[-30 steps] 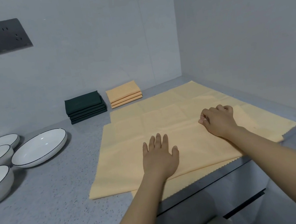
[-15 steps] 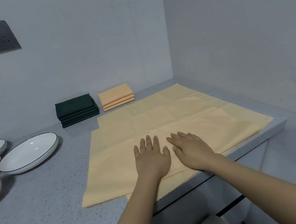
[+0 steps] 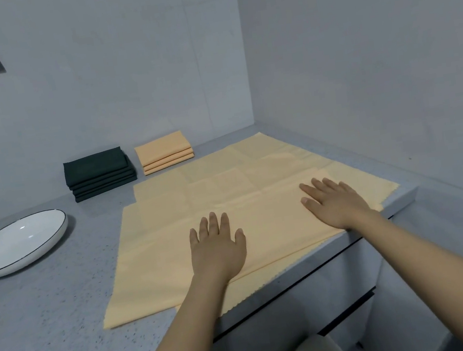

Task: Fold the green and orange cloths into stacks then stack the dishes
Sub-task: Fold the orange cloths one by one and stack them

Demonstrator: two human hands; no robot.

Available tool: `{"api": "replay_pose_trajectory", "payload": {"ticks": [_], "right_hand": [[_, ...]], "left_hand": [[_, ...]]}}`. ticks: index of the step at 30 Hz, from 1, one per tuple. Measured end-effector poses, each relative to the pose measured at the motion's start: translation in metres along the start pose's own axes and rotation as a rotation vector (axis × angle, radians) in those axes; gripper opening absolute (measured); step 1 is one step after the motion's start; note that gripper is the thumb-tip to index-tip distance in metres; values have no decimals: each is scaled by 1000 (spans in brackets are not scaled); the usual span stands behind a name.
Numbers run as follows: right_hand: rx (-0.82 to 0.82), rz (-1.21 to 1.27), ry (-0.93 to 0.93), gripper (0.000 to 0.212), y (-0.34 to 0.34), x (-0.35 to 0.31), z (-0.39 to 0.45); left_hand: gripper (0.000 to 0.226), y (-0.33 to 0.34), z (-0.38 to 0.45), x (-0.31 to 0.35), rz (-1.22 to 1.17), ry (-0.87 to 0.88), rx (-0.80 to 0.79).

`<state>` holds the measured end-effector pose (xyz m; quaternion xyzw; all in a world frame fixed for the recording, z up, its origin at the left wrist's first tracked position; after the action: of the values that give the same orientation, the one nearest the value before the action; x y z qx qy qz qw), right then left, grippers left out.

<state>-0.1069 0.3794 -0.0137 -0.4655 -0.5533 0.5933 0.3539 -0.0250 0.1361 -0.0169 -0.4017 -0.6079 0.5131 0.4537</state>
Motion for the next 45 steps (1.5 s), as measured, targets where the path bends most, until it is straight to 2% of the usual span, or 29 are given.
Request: {"api": "replay_pose_trajectory", "payload": {"ticks": [3,9,13,18,26,38,45], "right_hand": [[8,-2,36,56,-1,15,0],[-9,-94,38,56,-7,3,0],[95,-21,-146,52,-16,-64,0],[44,62,-309,50,8,-136,10],[21,36,-284,50,18,-134,13],[15,10,-262,50,17,-131,12],[-4,-5,-262,50,20,-136,12]], "left_hand": [[60,-1,0,3,-1,1,5],[60,-1,-2,4,-4,-5,12],[59,-2,-3,5,-9,-1,9],[60,-3,-4,4,-12,-7,7],[60,-4,-3,0,-10,8,-10],[65,-15,-20,-115,8,-146,-7],[65,-17,-26,-123,-23,-157,-13]]}}
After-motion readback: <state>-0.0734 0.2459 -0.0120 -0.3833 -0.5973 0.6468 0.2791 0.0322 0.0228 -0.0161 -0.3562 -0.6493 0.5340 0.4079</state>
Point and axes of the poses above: each hand's wrist, its own z-axis towards the middle knuckle, its own y-axis out of the palm, x = y × z, the point moved 8 cm from there along z, towards the middle knuckle, and after that the axes turned 8 degrees about -y, right-handed, at the moved point
